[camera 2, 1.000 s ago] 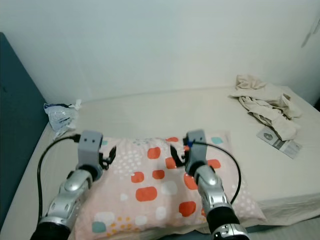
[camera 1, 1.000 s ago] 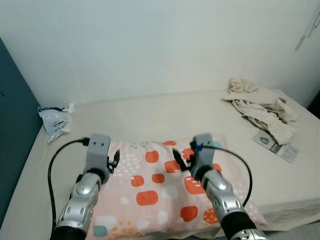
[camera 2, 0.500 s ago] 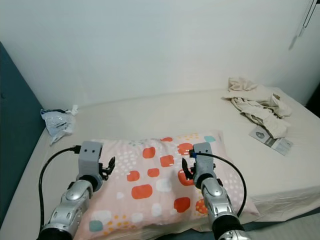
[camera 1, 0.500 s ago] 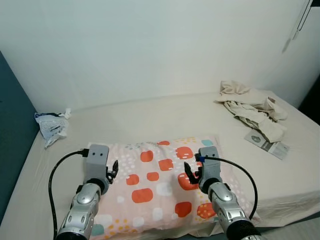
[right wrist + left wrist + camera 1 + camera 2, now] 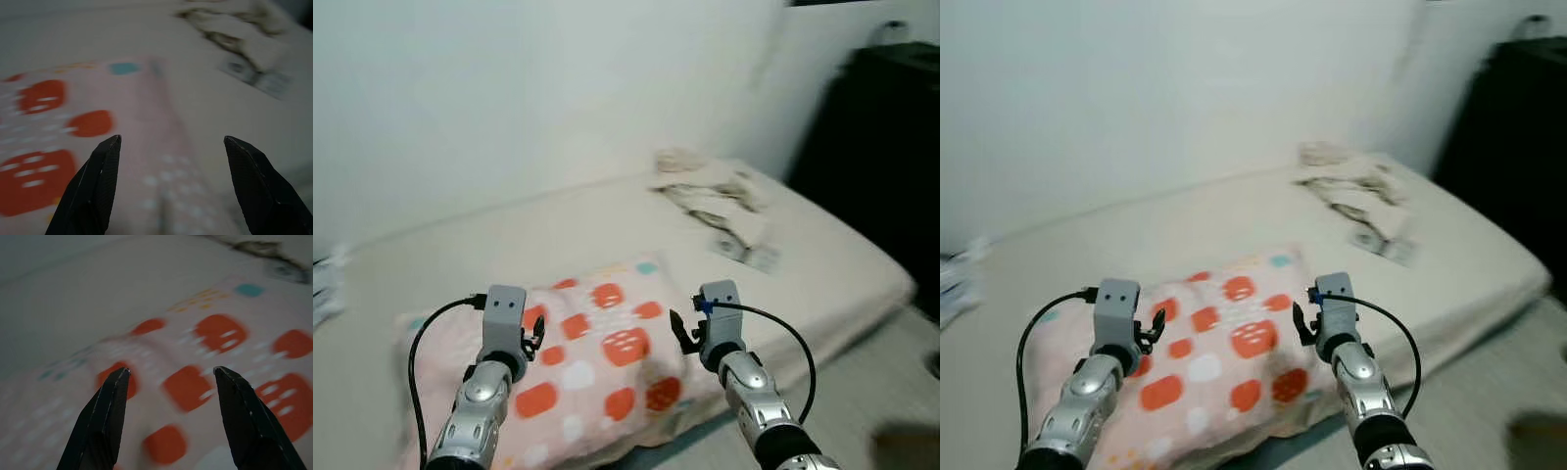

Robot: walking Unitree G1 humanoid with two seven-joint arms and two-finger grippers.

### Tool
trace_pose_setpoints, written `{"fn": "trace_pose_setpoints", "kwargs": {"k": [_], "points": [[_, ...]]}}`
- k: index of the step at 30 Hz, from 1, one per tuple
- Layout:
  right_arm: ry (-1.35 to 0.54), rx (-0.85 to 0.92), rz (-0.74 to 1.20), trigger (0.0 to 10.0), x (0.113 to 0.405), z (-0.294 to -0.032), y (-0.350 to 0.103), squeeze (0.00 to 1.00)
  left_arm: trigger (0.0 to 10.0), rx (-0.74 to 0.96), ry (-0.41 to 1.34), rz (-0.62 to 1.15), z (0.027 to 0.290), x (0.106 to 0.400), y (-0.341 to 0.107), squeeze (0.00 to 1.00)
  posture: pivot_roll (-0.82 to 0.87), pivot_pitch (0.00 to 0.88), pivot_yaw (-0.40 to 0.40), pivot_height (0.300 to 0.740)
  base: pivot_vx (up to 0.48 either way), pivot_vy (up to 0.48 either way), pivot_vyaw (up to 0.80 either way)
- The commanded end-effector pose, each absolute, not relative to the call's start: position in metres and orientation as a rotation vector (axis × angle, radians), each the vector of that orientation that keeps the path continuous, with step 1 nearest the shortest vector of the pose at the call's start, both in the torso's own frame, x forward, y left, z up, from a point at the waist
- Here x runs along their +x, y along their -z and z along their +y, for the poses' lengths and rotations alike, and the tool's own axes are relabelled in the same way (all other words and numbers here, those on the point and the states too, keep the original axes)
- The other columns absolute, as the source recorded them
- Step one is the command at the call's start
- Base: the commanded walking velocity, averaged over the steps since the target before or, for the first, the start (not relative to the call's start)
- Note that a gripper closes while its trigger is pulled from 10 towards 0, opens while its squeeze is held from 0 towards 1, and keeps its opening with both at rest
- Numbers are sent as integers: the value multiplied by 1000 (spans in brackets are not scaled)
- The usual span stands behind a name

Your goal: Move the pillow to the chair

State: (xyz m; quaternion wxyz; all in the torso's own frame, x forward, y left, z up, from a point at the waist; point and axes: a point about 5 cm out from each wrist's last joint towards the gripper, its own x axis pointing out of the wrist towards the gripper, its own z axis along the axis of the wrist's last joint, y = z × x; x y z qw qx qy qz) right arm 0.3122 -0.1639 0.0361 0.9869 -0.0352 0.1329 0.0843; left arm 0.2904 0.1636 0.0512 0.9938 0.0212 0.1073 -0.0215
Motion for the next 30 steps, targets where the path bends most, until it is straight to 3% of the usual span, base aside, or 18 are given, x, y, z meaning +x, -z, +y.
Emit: {"fn": "trace_pose_setpoints", "kwargs": {"k": [1, 30], "points": [[-177, -50, 266, 10000, 312, -161, -35, 0, 10000, 49, 33, 225, 167, 289, -48, 0, -14, 31, -23, 740, 0, 0, -800], [-187, -41, 275, 10000, 316, -160, -36, 0, 10000, 69, 22, 220, 167, 299, -50, 0, -14, 17, -25, 740, 0, 0, -800]]}}
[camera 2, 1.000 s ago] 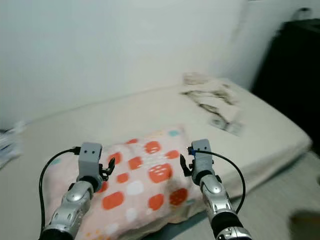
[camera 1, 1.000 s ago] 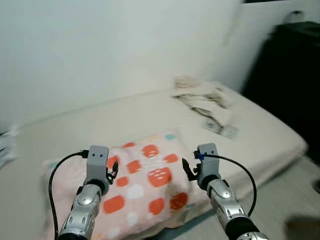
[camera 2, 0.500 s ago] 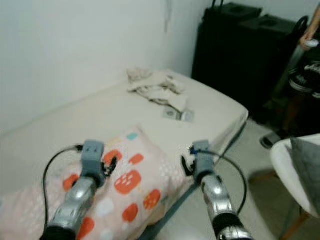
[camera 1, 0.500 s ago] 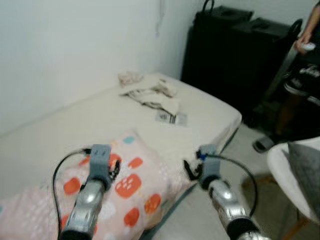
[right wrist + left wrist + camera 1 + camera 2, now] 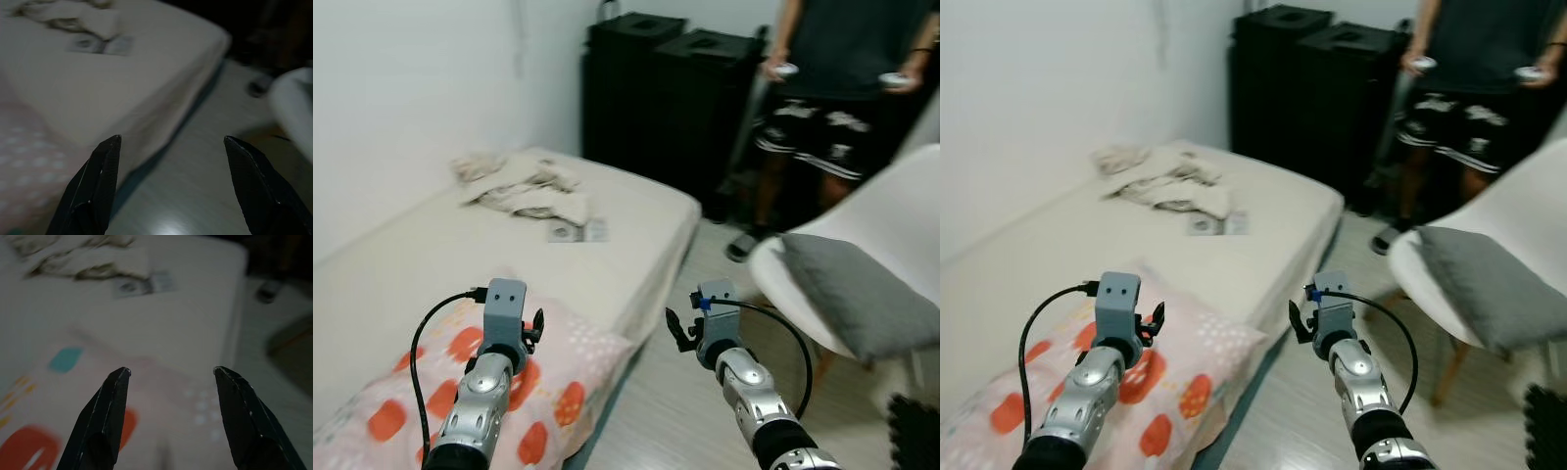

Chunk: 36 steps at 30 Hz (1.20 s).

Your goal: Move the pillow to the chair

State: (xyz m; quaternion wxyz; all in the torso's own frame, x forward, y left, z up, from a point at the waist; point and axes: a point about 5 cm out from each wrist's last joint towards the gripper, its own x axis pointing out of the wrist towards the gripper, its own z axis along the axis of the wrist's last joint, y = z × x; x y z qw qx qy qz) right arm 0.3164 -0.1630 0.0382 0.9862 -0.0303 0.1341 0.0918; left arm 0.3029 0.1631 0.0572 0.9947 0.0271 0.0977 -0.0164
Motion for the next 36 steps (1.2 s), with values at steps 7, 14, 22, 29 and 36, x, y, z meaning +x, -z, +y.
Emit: {"fn": "trace_pose_setpoints", "kwargs": {"k": [7, 14, 22, 29, 36], "points": [[-192, -46, 278, 10000, 315, -160, -36, 0, 10000, 72, 19, 226, 167, 298, -49, 0, -15, 19, -30, 740, 0, 0, -800], [-198, -51, 282, 10000, 316, -159, -36, 0, 10000, 69, 13, 230, 168, 298, -48, 0, -14, 20, -32, 740, 0, 0, -800], [-201, -48, 284, 10000, 317, -158, -36, 0, 10000, 61, 16, 234, 168, 298, -47, 0, -14, 22, -34, 740, 0, 0, -800], [-187, -30, 292, 10000, 316, -158, -35, 0, 10000, 43, 29, 247, 165, 300, -47, 0, -13, 27, -27, 740, 0, 0, -800], [-184, -24, 298, 10000, 314, -157, -32, 0, 10000, 39, 35, 253, 160, 301, -47, 0, -15, 28, -24, 740, 0, 0, -800]]}}
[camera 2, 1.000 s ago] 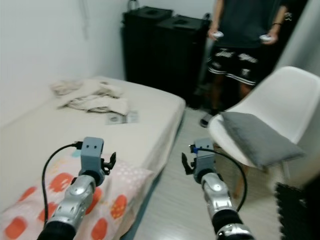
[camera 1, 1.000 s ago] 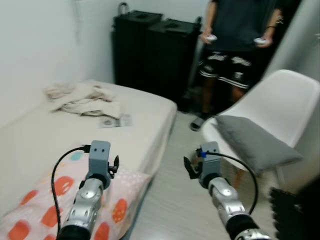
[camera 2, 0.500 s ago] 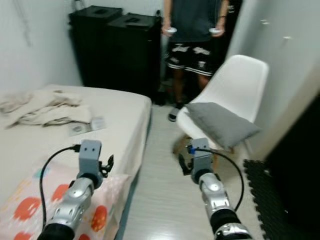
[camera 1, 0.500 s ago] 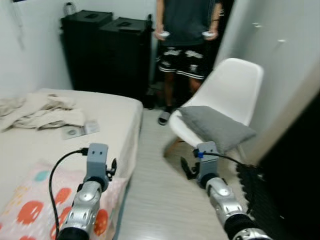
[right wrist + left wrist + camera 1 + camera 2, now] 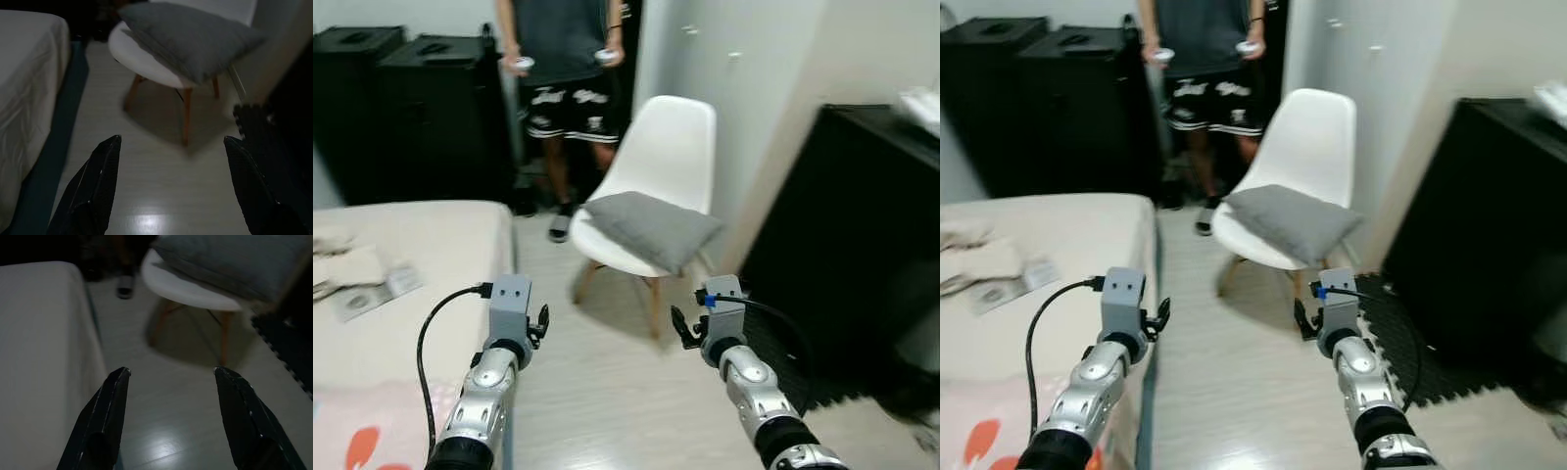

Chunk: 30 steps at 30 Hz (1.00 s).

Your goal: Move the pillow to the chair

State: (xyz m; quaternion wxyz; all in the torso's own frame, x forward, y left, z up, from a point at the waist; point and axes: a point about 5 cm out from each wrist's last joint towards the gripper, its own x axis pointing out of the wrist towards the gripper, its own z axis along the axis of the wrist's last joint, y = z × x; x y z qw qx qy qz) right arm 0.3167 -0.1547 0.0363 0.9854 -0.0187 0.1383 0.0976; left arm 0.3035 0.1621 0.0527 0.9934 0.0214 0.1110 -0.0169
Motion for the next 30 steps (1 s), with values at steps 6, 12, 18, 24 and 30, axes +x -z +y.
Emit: {"fn": "trace_pose_setpoints", "kwargs": {"k": [6, 12, 18, 24, 30], "points": [[-183, -23, 301, 10000, 314, -157, -32, 0, 10000, 38, 32, 257, 160, 301, -47, 0, -10, 31, -26, 740, 0, 0, -800], [-183, -20, 302, 10000, 314, -157, -32, 0, 10000, 40, 28, 256, 161, 300, -47, 0, -7, 29, -25, 740, 0, 0, -800], [-185, -17, 303, 10000, 315, -155, -32, 0, 10000, 47, 29, 253, 160, 301, -48, 0, -8, 28, -23, 740, 0, 0, -800], [-238, -67, 338, 10000, 310, -154, -25, 0, 10000, 60, 34, 257, 156, 301, -47, 0, -10, 27, -20, 740, 0, 0, -400], [-212, -62, 346, 10000, 306, -151, -20, 0, 10000, 117, 50, 277, 159, 303, -45, 0, 2, 30, 35, 740, 0, 0, 0]]}}
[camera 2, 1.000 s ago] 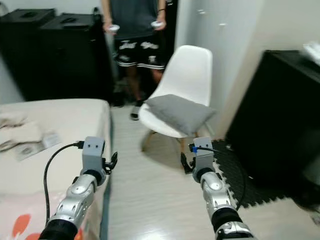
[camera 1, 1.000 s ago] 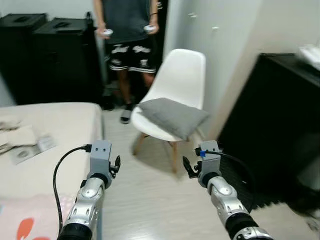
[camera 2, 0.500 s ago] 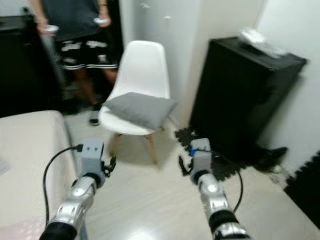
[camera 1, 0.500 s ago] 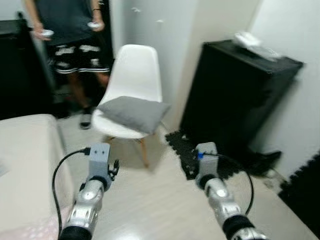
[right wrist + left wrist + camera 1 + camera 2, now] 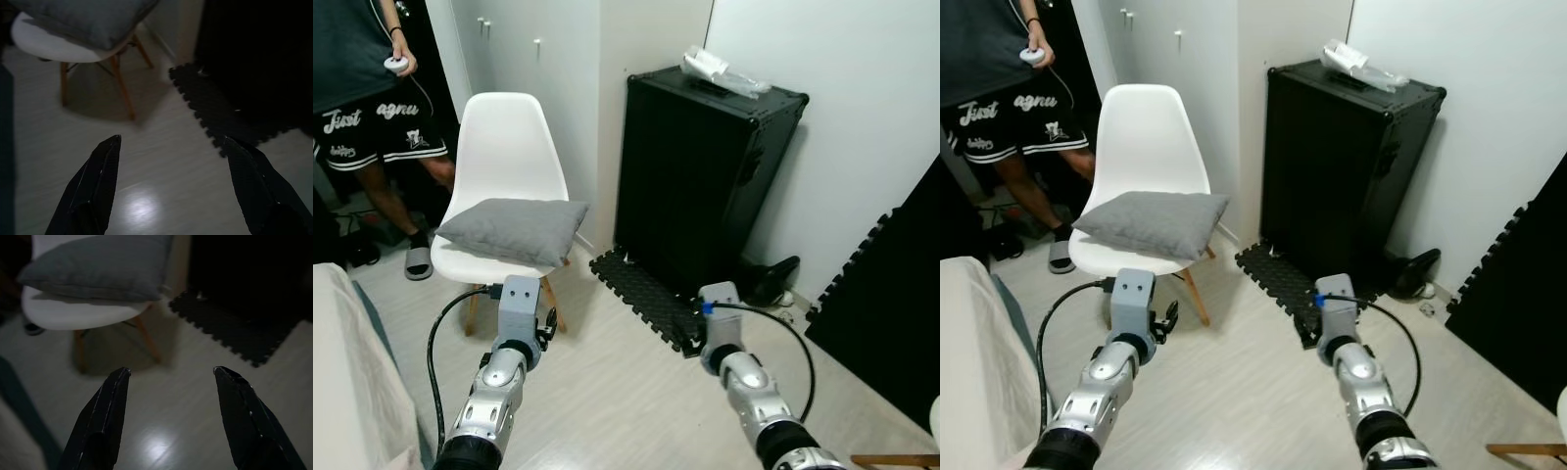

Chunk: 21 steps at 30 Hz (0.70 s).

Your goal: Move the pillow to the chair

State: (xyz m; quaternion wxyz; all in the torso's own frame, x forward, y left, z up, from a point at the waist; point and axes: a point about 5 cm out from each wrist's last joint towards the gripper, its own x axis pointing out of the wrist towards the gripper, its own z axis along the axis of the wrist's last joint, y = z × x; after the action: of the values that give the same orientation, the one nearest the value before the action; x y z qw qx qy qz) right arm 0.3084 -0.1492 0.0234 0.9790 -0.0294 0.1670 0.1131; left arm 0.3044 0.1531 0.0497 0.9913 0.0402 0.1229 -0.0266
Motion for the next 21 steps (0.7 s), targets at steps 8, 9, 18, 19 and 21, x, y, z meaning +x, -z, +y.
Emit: {"fn": "trace_pose_setpoints", "kwargs": {"k": [8, 9, 18, 19, 21], "points": [[-169, -23, 344, 10000, 300, -146, -14, 0, 10000, 163, 65, 271, 168, 308, -49, 0, 16, 37, 97, 740, 0, 0, 0], [-163, -16, 339, 10000, 299, -146, -14, 0, 10000, 162, 65, 267, 168, 308, -50, 0, 15, 38, 99, 740, 0, 0, 0], [-159, -18, 328, 10000, 297, -148, -14, 0, 10000, 34, 35, 204, 172, 311, -58, 0, 5, 41, 87, 740, 35, 0, 0], [-157, -19, 329, 10000, 297, -148, -13, 0, 10000, 32, 33, 204, 173, 311, -58, 0, 5, 41, 87, 740, 322, 0, 0], [-155, -22, 330, 10000, 298, -150, -14, 0, 10000, 21, 23, 205, 173, 311, -57, 0, 5, 41, 87, 740, 321, 0, 0]]}}
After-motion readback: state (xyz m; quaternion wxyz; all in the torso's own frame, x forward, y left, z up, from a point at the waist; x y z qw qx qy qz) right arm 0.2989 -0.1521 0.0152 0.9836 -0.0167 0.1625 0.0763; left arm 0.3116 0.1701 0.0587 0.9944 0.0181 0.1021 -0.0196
